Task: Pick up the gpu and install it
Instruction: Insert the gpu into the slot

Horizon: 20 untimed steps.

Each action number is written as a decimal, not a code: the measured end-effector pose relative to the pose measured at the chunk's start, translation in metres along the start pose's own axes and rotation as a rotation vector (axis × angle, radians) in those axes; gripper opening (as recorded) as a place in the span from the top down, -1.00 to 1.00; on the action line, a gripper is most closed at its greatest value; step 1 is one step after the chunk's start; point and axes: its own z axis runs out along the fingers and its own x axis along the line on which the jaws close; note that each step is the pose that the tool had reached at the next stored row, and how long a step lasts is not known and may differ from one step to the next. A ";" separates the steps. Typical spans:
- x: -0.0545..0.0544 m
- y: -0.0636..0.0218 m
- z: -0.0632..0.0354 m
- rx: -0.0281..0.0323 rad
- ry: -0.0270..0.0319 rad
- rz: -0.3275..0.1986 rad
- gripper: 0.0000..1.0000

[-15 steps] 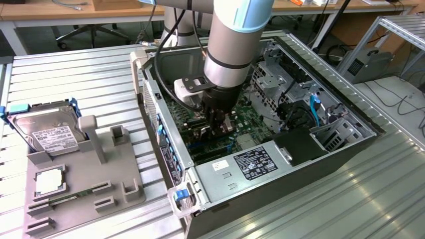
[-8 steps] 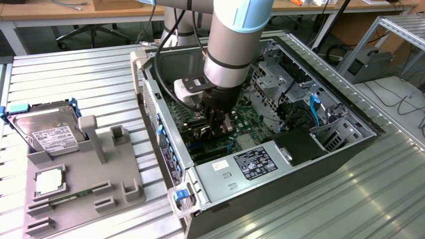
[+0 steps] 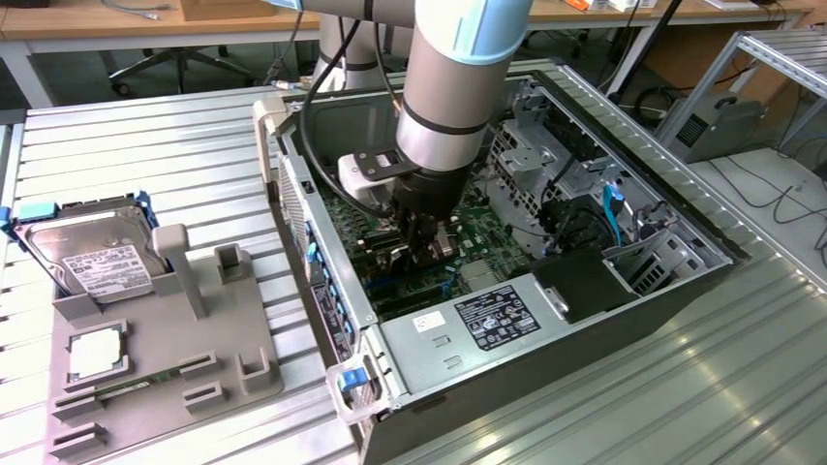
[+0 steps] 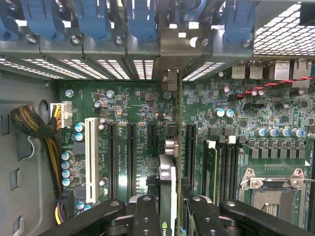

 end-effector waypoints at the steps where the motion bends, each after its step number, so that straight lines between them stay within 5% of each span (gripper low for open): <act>1: 0.000 0.0000 0.0000 0.0000 -0.0001 0.000 0.46; 20: 0.000 0.0000 0.0004 0.0002 0.0000 0.008 0.46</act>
